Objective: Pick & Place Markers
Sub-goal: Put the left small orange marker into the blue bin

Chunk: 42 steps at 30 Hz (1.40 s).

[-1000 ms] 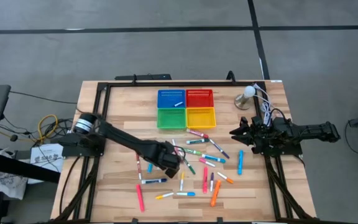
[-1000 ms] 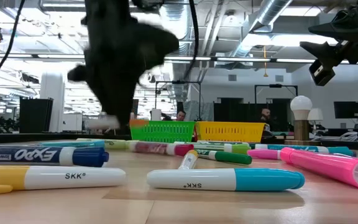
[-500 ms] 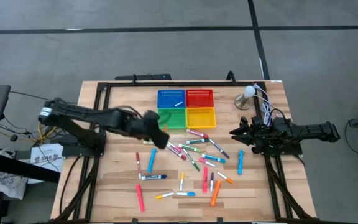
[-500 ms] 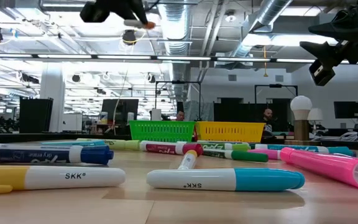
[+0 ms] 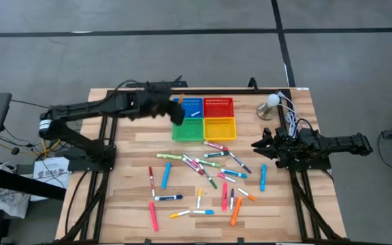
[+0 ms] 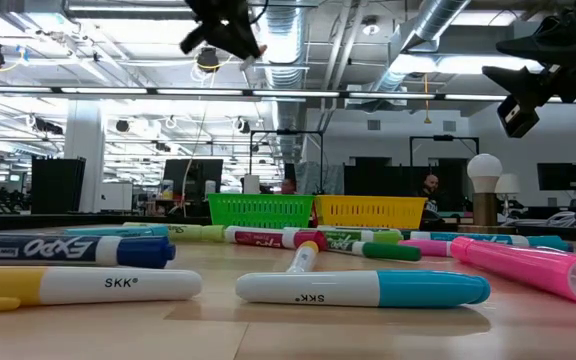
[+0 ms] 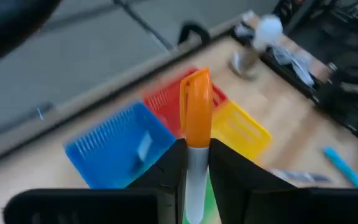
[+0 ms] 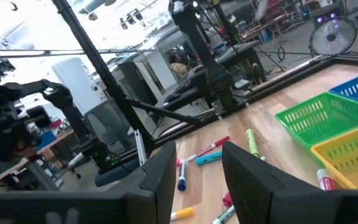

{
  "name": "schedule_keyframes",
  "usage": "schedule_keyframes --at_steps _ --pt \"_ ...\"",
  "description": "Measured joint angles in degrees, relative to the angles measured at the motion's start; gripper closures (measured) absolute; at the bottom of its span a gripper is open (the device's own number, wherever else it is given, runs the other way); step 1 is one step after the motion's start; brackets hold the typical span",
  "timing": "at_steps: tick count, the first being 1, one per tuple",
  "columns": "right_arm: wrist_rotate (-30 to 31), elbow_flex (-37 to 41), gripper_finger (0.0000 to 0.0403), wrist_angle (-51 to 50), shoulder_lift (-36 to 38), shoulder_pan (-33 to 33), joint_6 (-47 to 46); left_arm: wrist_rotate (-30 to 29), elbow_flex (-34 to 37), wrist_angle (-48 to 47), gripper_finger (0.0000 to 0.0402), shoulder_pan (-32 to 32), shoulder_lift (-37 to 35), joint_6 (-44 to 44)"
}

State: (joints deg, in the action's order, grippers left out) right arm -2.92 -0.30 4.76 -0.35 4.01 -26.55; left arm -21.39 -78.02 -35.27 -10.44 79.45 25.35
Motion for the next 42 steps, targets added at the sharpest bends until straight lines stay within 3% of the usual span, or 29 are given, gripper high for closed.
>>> schedule_keyframes --at_steps 10,15,30,42 --pt "0.05 0.00 0.0283 0.00 -0.01 0.00 0.00 0.66 -0.02 9.52 0.0341 -9.84 8.89 -22.89" --pt "-0.04 -0.02 0.0283 0.00 0.01 0.00 0.00 0.88 -0.02 11.19 0.0341 -12.17 14.43 -29.12" --pt "-0.02 -0.01 0.0283 0.00 0.01 0.00 0.00 15.33 0.00 12.26 0.0341 -14.51 25.43 -31.14" --pt "-0.02 -0.02 0.0283 0.00 0.01 0.00 0.00 15.94 0.00 12.01 0.0341 -14.82 30.60 -34.56"
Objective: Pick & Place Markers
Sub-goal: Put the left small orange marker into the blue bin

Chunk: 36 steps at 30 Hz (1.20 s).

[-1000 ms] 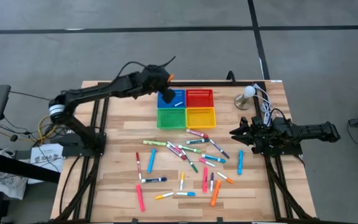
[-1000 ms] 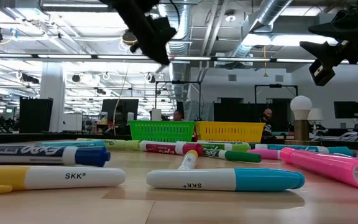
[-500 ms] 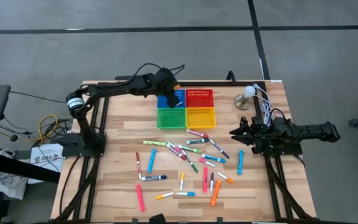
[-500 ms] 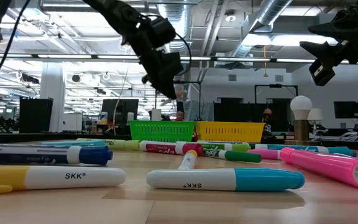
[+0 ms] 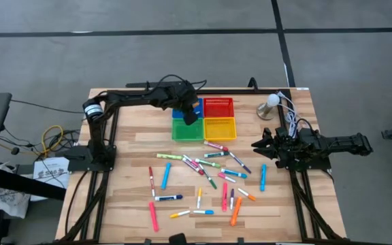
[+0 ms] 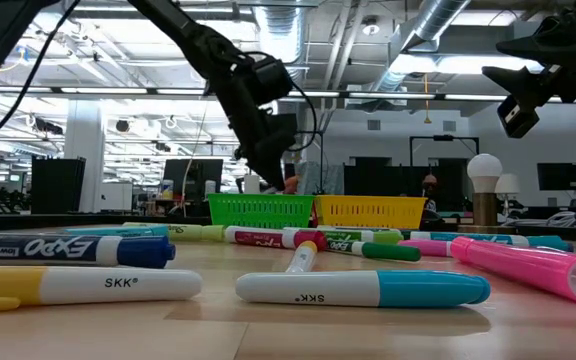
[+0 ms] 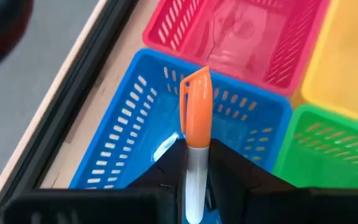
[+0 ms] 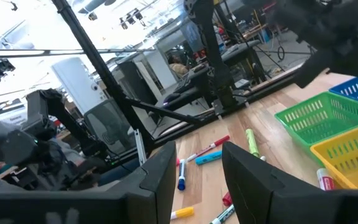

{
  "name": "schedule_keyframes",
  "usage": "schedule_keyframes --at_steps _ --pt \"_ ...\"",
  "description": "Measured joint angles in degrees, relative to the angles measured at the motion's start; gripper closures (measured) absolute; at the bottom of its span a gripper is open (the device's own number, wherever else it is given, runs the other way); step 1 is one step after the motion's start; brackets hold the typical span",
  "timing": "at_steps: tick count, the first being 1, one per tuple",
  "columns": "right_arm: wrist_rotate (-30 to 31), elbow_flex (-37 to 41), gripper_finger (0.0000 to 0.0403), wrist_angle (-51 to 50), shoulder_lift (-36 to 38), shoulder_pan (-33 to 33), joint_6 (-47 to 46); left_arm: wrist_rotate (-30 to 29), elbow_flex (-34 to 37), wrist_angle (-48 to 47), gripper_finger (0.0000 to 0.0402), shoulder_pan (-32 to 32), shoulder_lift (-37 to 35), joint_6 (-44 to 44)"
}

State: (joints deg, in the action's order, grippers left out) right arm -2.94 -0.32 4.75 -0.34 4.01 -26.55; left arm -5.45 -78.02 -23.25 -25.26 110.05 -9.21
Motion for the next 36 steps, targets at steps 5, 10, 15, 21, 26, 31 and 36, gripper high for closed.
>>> schedule_keyframes --at_steps 5,10,15,21,26,31,36 --pt "0.00 0.00 0.0283 -0.01 0.00 0.00 -0.02 -0.07 0.00 -0.16 0.0341 -0.30 1.44 -2.25" --pt "0.00 0.01 0.0283 0.02 0.00 0.00 -0.02 -0.03 0.00 -0.63 0.0341 -0.58 2.26 -2.58" --pt "0.00 0.01 0.0283 -0.01 -0.01 0.00 -0.02 -0.05 0.00 -0.33 0.0341 -1.38 2.46 -2.58" --pt "0.00 0.00 0.0283 0.00 -0.02 0.00 -0.02 -0.05 0.00 -0.42 0.0341 -3.28 2.46 -2.58" --pt "0.00 0.02 0.0283 0.00 0.00 0.00 -0.02 0.72 0.00 -0.86 0.0341 -3.53 2.46 -2.58" --pt "0.00 0.00 0.0283 0.00 0.00 0.00 -0.02 -0.37 0.00 -0.93 0.0341 -2.07 2.46 -5.41" --pt "0.00 0.01 0.0283 0.00 0.00 0.00 -0.02 -0.34 -0.02 -0.70 0.0341 -1.97 2.88 -7.18"
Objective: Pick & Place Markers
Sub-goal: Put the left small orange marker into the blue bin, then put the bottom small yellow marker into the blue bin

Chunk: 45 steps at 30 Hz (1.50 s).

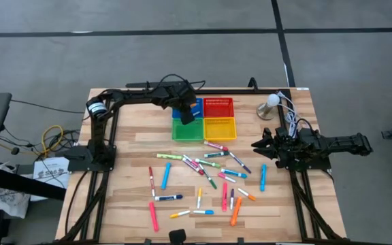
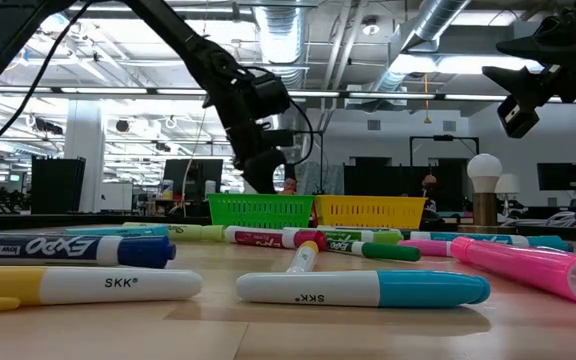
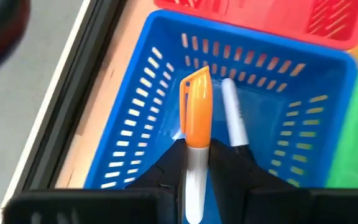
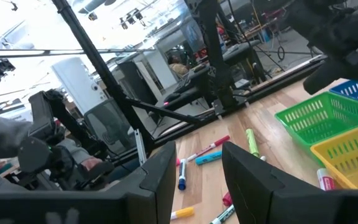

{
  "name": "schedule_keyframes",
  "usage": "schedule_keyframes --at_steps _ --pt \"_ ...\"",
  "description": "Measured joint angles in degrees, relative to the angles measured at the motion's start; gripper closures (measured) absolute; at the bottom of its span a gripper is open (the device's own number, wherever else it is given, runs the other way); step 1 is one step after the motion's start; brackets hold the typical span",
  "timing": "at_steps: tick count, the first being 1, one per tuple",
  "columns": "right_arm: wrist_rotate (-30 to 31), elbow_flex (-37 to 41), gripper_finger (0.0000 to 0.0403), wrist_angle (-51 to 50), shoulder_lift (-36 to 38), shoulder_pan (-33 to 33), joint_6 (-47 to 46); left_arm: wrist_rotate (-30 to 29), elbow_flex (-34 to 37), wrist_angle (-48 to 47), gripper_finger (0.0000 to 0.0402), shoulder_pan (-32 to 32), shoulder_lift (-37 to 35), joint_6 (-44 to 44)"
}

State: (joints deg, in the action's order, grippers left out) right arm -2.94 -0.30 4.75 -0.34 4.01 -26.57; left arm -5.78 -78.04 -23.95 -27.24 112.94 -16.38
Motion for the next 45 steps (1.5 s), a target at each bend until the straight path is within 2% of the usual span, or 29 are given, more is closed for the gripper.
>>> schedule_keyframes --at_steps 19,32,35,39,45 --pt "0.00 0.01 0.0283 0.00 0.00 0.00 0.00 -0.15 0.00 -0.47 0.0339 0.17 0.25 -0.98" --pt "0.00 -0.01 0.0283 0.02 0.00 0.00 0.00 -1.45 0.04 -1.31 0.0264 0.15 -0.57 -0.96" --pt "0.00 0.00 0.0283 0.02 0.00 0.00 0.00 -3.10 0.09 -2.60 0.0254 0.55 -4.29 -0.96" --pt "0.00 -0.01 0.0283 0.02 0.00 0.00 0.00 -4.49 0.09 -6.32 0.0252 2.29 -13.02 0.94" --pt "0.00 -0.01 0.0283 0.02 0.00 0.02 0.00 -4.06 0.00 -9.11 0.0253 8.33 -27.17 13.76"
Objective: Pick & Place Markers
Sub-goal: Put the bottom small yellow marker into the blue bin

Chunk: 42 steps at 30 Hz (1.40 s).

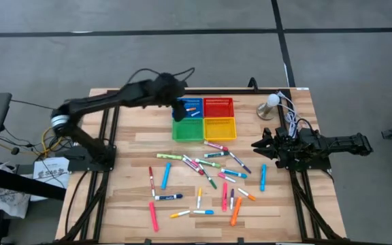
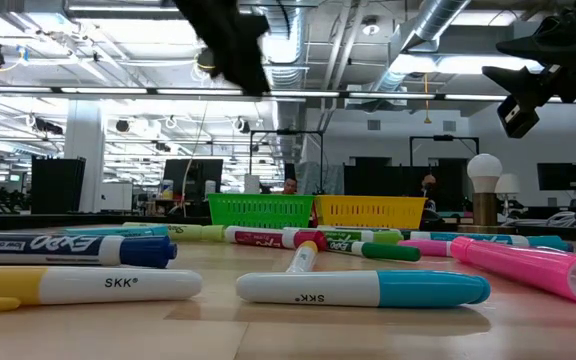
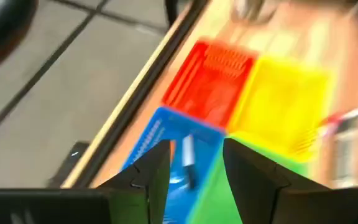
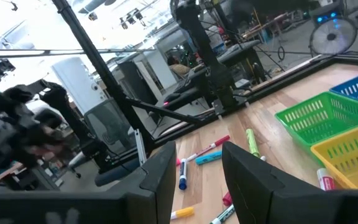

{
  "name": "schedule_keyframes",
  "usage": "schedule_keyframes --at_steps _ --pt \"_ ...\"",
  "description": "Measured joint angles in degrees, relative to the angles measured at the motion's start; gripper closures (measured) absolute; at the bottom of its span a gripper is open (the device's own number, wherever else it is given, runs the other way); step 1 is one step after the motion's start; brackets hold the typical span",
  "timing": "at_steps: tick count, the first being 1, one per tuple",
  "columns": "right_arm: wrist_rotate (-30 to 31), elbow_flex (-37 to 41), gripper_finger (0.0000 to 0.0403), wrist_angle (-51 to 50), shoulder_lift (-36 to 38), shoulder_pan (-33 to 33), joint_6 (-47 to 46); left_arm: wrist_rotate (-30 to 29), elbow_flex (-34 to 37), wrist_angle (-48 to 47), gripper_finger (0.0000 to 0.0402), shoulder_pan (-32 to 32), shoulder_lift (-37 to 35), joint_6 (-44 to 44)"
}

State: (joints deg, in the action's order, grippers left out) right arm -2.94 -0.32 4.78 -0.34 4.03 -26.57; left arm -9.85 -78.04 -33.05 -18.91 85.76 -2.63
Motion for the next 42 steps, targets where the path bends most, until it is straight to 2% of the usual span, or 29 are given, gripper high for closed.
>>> schedule_keyframes --at_steps 4,8,13,22,27,33,38,42 --pt "0.00 0.00 0.0283 -0.02 -0.01 0.00 0.00 0.44 -0.02 -0.52 0.0252 6.53 -6.37 7.80" --pt "0.00 0.01 0.0283 -0.02 -0.01 -0.02 0.00 -0.09 -0.02 -0.84 0.0254 14.01 -8.64 16.52" --pt "0.00 0.01 0.0283 -0.02 -0.02 -0.01 0.00 -3.82 -0.02 -1.30 0.0254 22.40 -7.69 26.99" --pt "0.00 0.00 0.0283 -0.02 -0.01 -0.01 0.00 -2.91 0.00 -1.56 0.0254 33.13 -1.78 47.38" --pt "0.00 0.00 0.0283 -0.02 0.00 0.00 0.00 -0.79 0.00 0.24 0.0252 37.38 -0.13 50.70" --pt "0.00 0.00 0.0283 -0.02 0.00 0.00 0.00 -1.66 0.00 8.72 0.0252 40.94 0.65 52.57" --pt "0.00 0.02 0.0283 -0.04 0.00 -0.02 0.00 -1.39 0.00 8.56 0.0252 42.88 0.89 53.02" --pt "-0.02 0.02 0.0283 -0.04 -0.02 -0.02 0.00 2.45 0.00 8.75 0.0252 44.19 1.79 55.91"
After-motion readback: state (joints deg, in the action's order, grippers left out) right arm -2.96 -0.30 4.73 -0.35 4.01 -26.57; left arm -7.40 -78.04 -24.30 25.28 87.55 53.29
